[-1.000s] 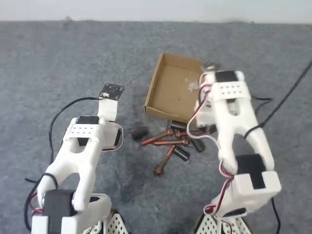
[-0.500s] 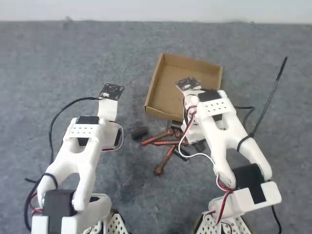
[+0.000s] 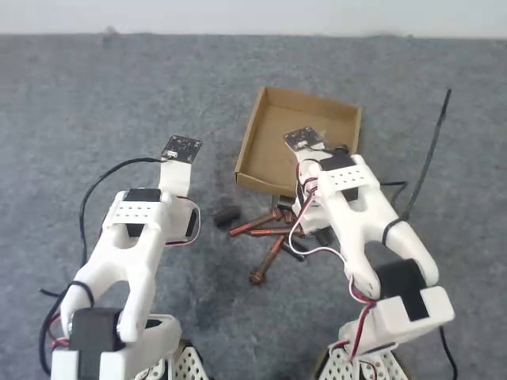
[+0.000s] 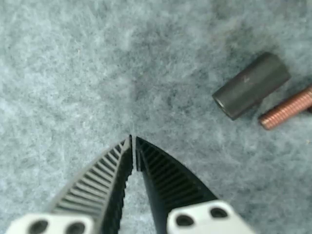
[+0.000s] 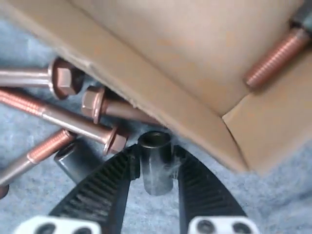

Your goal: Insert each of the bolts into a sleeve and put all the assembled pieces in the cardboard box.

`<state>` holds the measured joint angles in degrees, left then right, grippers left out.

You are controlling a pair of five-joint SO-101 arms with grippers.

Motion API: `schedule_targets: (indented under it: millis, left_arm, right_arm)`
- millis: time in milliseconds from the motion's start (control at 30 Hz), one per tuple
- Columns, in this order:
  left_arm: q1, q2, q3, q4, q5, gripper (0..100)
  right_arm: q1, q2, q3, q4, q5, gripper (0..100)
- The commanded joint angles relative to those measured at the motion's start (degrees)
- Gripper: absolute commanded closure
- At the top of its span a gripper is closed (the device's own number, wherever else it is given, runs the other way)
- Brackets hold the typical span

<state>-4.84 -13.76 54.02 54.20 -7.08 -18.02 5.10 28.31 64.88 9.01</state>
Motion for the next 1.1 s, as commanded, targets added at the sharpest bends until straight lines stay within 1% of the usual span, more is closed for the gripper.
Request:
schedule_targets:
  millis: [0,200,367,500,733,800,967,1067]
  left_arm:
    - [-0.09,-0.35,-2.33,-0.09,-0.44,99]
    - [-0.09,-0.35,-2.33,-0.09,-0.44,99]
    - [-0.09,-0.35,-2.33,-0.09,-0.44,99]
    - [-0.09,-0.35,-2.33,-0.09,-0.44,99]
    - [0.0,-0.35,-2.33,-0.09,-0.44,99]
    - [0.0,-0.35,-2.33,-0.09,-0.44,99]
    - [0.0,-0.18,-2.33,-0.09,-0.44,99]
    - [0.09,-0.18,-2.33,-0.18,-0.44,99]
  right_arm:
    - [0.48,1.1,-0.09,-0.57,0.79,90.8]
    - [0.84,2.77,-0.18,-1.45,0.88,90.8]
    - [3.65,2.77,-0.09,-1.45,0.88,90.8]
    - [4.35,2.68,0.53,-0.84,4.92,90.8]
    - [4.0,2.51,1.05,-0.92,5.63,90.5]
    - [3.91,2.24,1.14,-0.84,7.56,90.4]
    - [3.03,-3.21,6.15,-3.65,8.7,89.8]
    - [1.8,-8.22,10.9,-6.02,8.7,86.2]
